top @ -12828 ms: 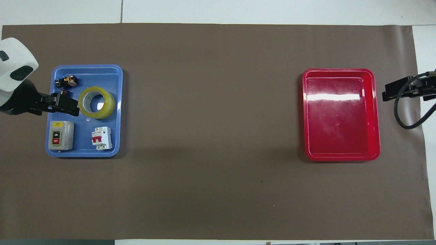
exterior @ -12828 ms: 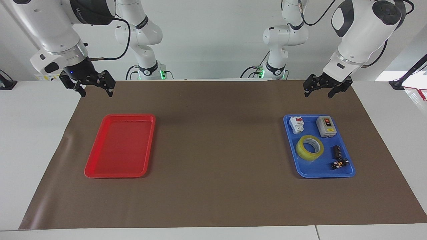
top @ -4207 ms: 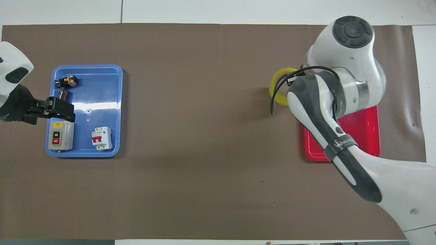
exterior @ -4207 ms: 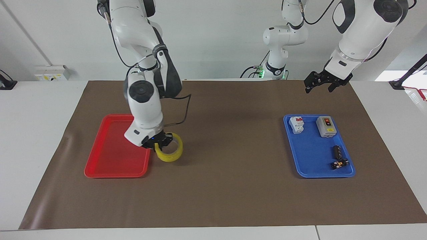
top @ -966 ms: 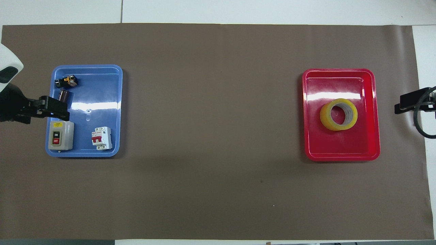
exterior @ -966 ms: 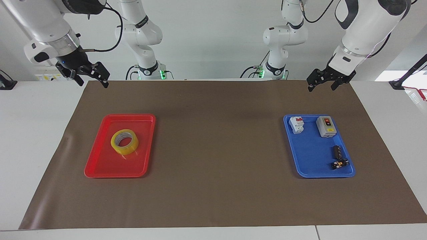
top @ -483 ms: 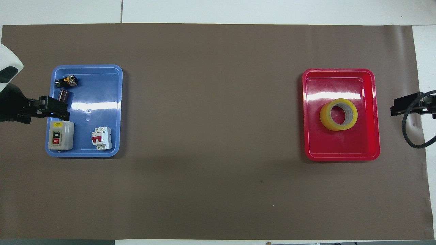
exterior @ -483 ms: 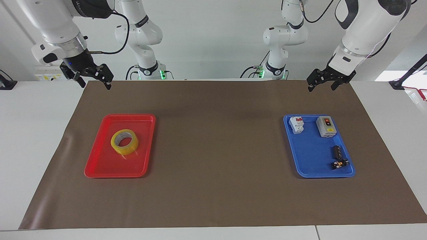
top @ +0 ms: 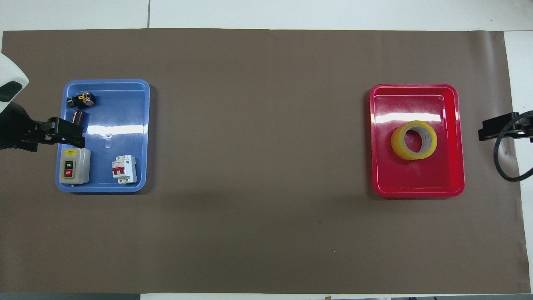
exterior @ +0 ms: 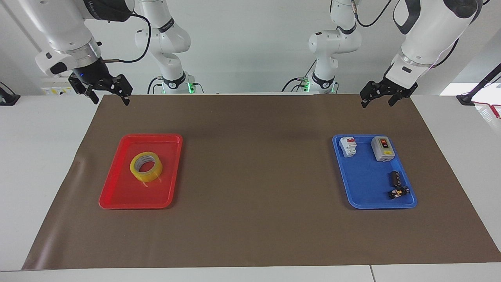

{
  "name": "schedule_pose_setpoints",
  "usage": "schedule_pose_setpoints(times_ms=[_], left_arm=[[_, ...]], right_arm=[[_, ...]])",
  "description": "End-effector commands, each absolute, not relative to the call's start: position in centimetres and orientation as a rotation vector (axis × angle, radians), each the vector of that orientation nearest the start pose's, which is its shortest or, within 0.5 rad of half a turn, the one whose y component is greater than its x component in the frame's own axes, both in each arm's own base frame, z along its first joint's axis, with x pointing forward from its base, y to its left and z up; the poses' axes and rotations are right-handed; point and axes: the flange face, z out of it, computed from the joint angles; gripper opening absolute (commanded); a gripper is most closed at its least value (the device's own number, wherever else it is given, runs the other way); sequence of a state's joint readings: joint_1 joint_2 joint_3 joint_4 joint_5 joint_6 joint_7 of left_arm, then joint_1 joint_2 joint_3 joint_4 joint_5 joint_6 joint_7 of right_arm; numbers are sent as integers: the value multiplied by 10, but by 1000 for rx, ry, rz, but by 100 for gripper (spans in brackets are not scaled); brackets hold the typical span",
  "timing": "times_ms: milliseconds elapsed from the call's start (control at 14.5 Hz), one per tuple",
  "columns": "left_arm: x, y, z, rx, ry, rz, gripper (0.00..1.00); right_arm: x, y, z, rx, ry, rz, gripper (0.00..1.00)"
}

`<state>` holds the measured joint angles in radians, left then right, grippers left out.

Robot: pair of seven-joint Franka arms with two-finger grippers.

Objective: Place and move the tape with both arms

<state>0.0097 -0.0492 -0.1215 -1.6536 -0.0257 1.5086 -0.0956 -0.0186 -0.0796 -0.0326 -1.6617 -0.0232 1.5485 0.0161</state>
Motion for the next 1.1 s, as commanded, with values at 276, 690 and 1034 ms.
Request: schedule_pose_setpoints(times_ms=[276, 690, 1034], left_arm=[[524, -61, 611, -3164, 32, 136, 100], [524, -61, 611, -3164, 32, 136, 100], [523, -61, 612, -3164, 32, 134, 100]], right_arm=[[530, -30, 624, -3155, 68, 20, 100], [529, -29, 625, -3154, 5, 20, 100], [529, -29, 625, -3152, 24, 20, 100]])
